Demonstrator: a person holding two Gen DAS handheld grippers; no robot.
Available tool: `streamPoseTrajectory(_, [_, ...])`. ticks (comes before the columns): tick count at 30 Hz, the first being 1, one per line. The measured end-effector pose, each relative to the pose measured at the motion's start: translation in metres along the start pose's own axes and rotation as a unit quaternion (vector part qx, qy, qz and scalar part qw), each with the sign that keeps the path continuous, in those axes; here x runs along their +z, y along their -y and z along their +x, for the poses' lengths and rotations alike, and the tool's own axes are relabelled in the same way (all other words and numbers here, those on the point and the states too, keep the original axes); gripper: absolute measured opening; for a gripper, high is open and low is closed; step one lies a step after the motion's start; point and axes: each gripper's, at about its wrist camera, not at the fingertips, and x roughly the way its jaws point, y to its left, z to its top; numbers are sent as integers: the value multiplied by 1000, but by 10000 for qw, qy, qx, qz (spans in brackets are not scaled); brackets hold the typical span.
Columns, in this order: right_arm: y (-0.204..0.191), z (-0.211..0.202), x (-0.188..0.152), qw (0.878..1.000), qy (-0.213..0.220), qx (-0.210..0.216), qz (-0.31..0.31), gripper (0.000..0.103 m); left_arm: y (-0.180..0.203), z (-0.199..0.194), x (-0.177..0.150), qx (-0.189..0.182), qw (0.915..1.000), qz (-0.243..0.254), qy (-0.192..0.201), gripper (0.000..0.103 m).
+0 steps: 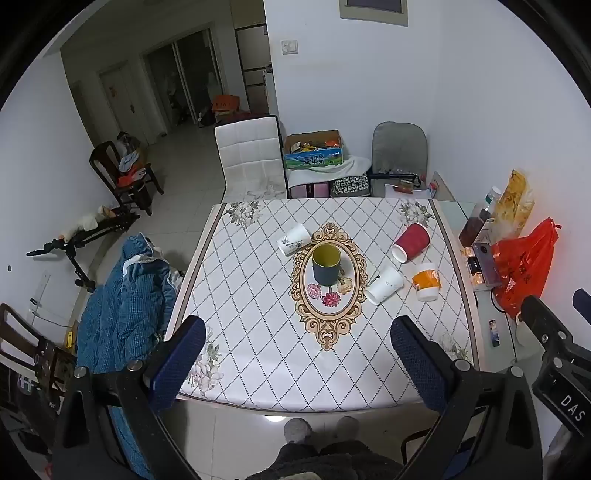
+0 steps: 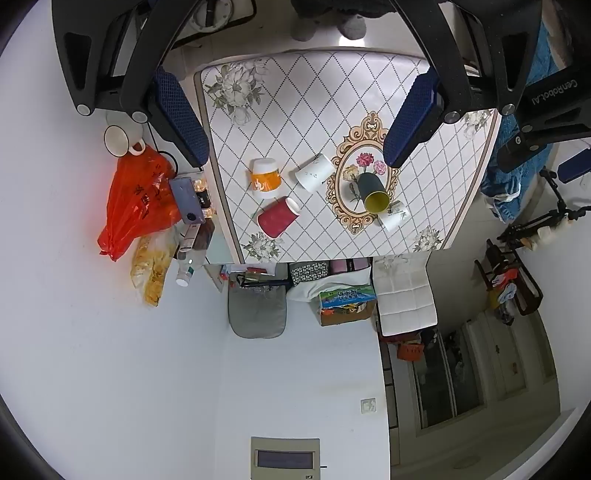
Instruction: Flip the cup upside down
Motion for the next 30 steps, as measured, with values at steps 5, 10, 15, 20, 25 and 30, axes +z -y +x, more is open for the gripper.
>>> streamPoseTrajectory(5, [0,0,0,10000,0,9,18,97,0,0,0,22,10000,24,37,103])
streamPoseTrajectory(10, [0,0,0,10000,16,38,42,97,1,-2,-2,39,9999,33,92,103])
streamPoseTrajectory(15, [1,-1,0,10000,25,44,37,97,1,-1,-1,30,9999,52,88,103])
streamPoseTrajectory(20, [1,1,0,10000,6,41,52,97,1,-2,-1,24,9999,43,102,103])
streamPoseTrajectory(25, [4,2,-2,10000,24,53,71,97,1,-2,-1,23,9999,42,114,103])
streamPoseTrajectory(30, [0,0,-3,9999,23,59,86,97,3,-2,1,21,9999,41,122,103])
